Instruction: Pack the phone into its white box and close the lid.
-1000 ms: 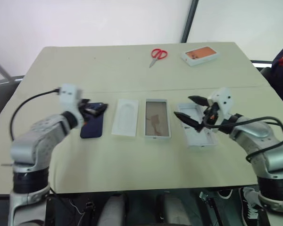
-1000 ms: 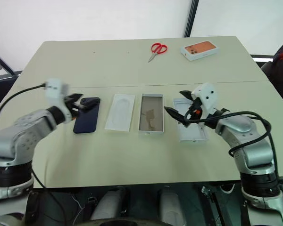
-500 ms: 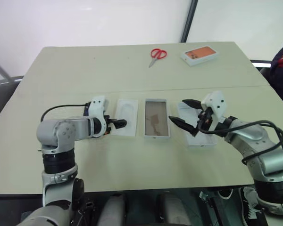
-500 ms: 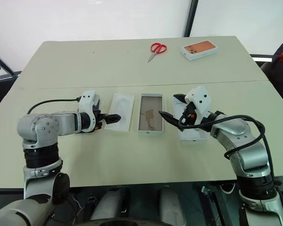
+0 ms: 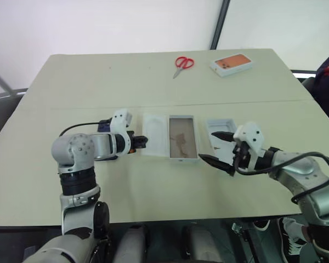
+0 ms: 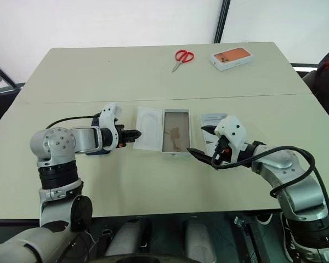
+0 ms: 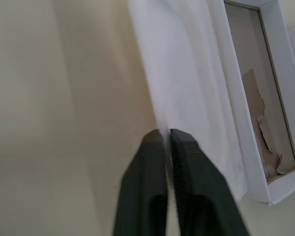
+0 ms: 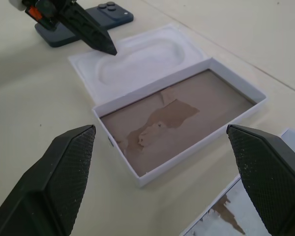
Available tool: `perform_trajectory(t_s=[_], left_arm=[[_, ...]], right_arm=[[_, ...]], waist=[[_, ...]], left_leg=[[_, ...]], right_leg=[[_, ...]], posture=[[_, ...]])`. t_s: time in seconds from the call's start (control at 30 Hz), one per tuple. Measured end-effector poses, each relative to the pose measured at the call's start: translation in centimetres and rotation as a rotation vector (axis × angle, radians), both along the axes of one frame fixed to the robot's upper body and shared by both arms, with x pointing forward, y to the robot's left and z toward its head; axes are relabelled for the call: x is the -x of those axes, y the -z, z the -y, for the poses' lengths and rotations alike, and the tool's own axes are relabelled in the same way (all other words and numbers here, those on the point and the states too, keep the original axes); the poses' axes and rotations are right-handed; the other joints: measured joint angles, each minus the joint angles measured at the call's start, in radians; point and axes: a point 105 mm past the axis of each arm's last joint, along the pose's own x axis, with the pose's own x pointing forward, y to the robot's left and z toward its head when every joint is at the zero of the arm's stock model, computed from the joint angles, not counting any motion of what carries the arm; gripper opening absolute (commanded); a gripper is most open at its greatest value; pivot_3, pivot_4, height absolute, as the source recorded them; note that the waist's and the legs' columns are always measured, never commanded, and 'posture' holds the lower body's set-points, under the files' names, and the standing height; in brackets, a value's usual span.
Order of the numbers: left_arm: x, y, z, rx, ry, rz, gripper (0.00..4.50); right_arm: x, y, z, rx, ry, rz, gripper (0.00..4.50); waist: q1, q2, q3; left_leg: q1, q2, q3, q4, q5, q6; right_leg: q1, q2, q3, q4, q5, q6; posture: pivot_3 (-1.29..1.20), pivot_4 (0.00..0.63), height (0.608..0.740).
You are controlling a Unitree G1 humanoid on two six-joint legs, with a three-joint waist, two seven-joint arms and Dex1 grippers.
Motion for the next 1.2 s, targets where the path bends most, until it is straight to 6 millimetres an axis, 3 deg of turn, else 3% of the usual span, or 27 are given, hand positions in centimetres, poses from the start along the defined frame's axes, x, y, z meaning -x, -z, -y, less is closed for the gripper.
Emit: perform_trajectory(t_s=[0.17, 0.37, 0.43, 0.53, 0.7, 0.87, 1.2], left_arm=[[-0.4, -0.3, -0.5, 0.002, -0.035, 0.027, 0.06], [-1.3, -2.1, -4.0, 0.086, -0.176, 0.116, 0.06], [-1.2, -2.8, -4.1, 0.134, -0.174, 0.137, 0.06], [-1.1, -4.0, -2.8, 0.218, -0.121, 0.148, 0.06], [-0.5, -5.3, 2.2, 0.382, 0.011, 0.135, 0.06], [0.3, -4.2, 7.0, 0.365, 0.090, 0.055, 0.06], [-0.3, -2.6, 6.2, 0.250, -0.009, -0.001, 0.06]], right_arm=[[0.2, 0.2, 0.4, 0.008, 0.011, -0.009, 4.50], [0.2, 0.4, 1.0, 0.013, 0.032, -0.012, 4.50], [0.2, 0.2, 1.2, 0.014, 0.037, -0.002, 4.50], [0.0, 0.3, 1.5, 0.019, 0.045, 0.002, 4.50], [-0.5, 0.2, 2.8, 0.044, 0.090, 0.007, 4.50], [-0.6, 0.1, 3.4, 0.058, 0.109, 0.016, 4.50], [-0.1, 0.7, 3.6, 0.064, 0.122, 0.003, 4.50]], waist=[[0.000, -0.001, 0.000], [0.000, -0.001, 0.000], [0.004, -0.001, 0.001], [0.016, -0.003, 0.002], [0.023, -0.004, 0.003], [0.021, -0.006, 0.003], [0.022, -0.006, 0.004]], left_leg=[[0.000, 0.000, 0.000, 0.000, 0.000, 0.000], [0.000, 0.000, 0.000, 0.000, 0.000, 0.000], [0.000, 0.000, 0.000, 0.001, 0.000, 0.000], [-0.001, -0.001, -0.001, 0.002, 0.000, 0.000], [-0.002, -0.001, -0.001, 0.003, 0.000, 0.000], [-0.002, -0.001, -0.001, 0.003, 0.000, 0.000], [-0.001, -0.002, -0.001, 0.002, 0.001, -0.002]], right_leg=[[0.000, 0.000, 0.000, 0.000, 0.000, 0.000], [0.000, 0.000, 0.000, 0.000, 0.000, 0.000], [0.001, -0.001, 0.000, 0.000, 0.000, 0.000], [0.001, -0.001, -0.001, -0.001, 0.000, 0.000], [0.001, -0.001, -0.002, -0.001, 0.000, 0.000], [0.001, 0.000, -0.002, -0.001, 0.000, 0.000], [0.001, 0.000, -0.001, 0.000, 0.000, 0.000]], posture=[[0.00, 0.150, 0.740], [0.00, 0.150, 0.740], [0.00, 0.150, 0.740], [0.00, 0.150, 0.740], [0.00, 0.150, 0.740], [0.00, 0.150, 0.740], [0.00, 0.150, 0.740]])
